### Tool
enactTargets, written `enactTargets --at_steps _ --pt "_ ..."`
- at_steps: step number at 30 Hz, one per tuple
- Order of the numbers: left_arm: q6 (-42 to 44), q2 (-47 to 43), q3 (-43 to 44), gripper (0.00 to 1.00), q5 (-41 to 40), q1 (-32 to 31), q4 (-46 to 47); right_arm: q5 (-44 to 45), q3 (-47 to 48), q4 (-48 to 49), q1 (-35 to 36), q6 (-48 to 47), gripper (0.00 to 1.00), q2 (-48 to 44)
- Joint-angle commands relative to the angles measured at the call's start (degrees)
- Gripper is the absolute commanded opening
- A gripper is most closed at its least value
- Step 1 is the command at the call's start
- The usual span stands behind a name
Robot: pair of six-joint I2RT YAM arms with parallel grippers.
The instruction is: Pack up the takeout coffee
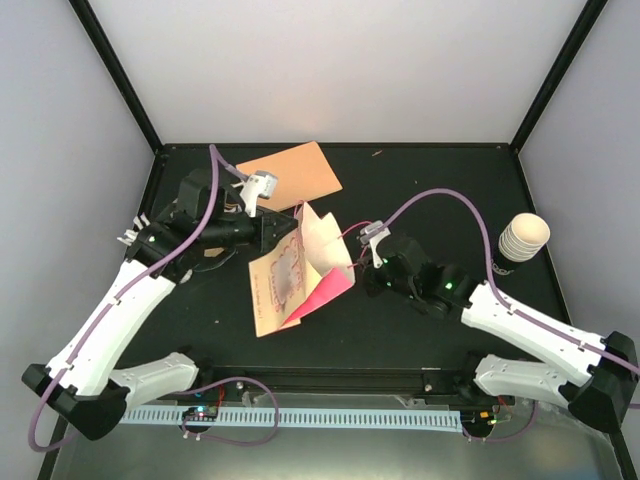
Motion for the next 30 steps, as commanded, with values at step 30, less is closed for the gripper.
enactTargets --at_steps 30 --pt "-2.81 5.52 -7.38 0.02 7.92 -4.97 11.93 -9.96 22.93 -7.08 -0.33 11.95 0.01 6.45"
